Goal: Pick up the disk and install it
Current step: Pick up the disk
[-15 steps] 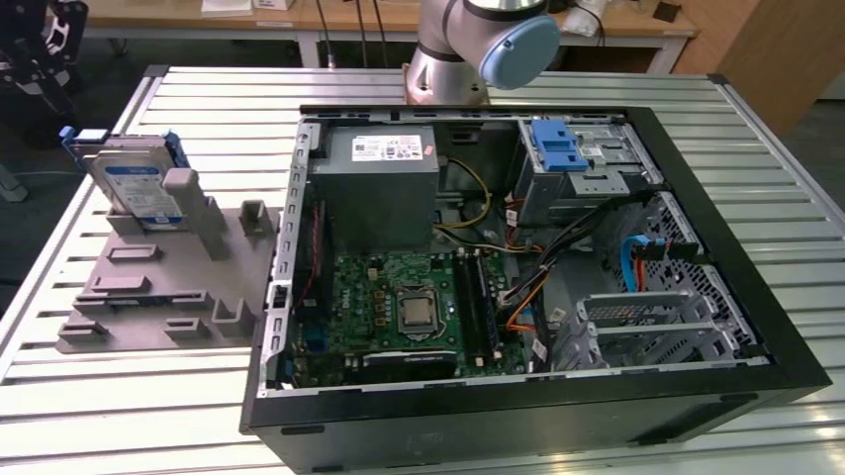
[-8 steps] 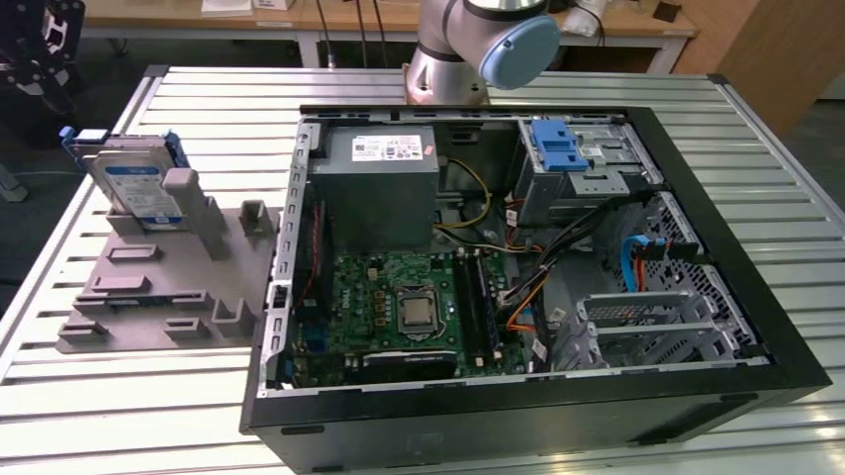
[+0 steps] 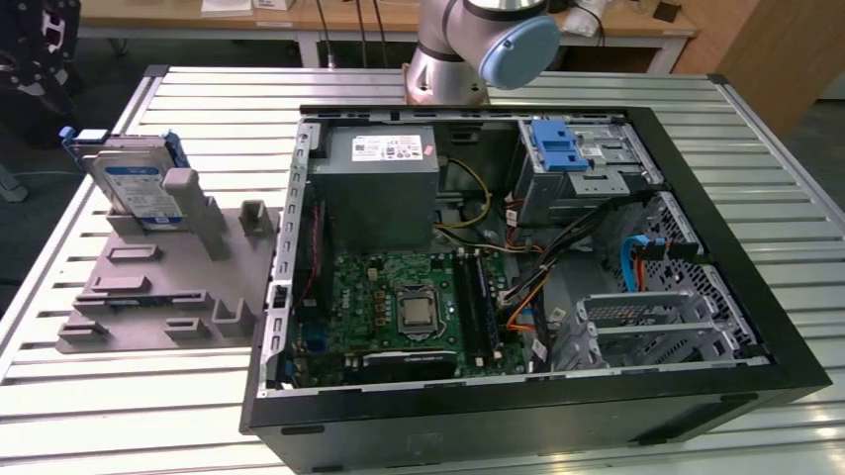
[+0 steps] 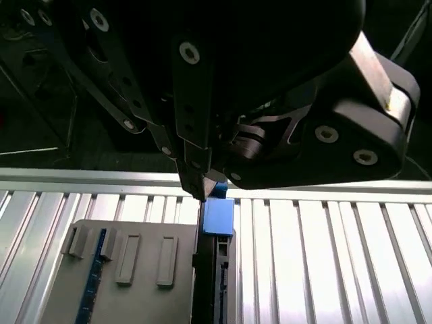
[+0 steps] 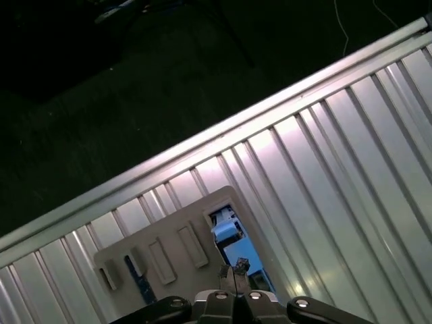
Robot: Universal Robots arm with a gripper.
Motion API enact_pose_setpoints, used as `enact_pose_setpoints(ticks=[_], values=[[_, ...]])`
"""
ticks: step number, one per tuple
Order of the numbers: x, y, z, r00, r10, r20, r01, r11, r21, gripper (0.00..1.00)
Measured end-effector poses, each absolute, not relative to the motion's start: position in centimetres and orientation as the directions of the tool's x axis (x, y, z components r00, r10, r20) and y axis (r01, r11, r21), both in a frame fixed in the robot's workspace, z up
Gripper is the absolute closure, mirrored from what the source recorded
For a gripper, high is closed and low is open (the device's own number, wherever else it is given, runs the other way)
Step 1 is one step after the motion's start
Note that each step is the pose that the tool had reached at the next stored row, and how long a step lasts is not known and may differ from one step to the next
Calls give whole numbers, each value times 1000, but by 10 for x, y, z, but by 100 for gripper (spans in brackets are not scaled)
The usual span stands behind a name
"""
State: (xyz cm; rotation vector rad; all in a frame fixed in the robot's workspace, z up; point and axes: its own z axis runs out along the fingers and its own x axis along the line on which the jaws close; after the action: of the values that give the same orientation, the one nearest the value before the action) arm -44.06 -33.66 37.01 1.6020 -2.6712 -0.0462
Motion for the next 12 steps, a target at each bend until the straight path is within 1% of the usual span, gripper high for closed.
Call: enact_pose_setpoints(ticks=[12], values=[[-441,-337,370,-313,-950,7,-949,313,39,89]])
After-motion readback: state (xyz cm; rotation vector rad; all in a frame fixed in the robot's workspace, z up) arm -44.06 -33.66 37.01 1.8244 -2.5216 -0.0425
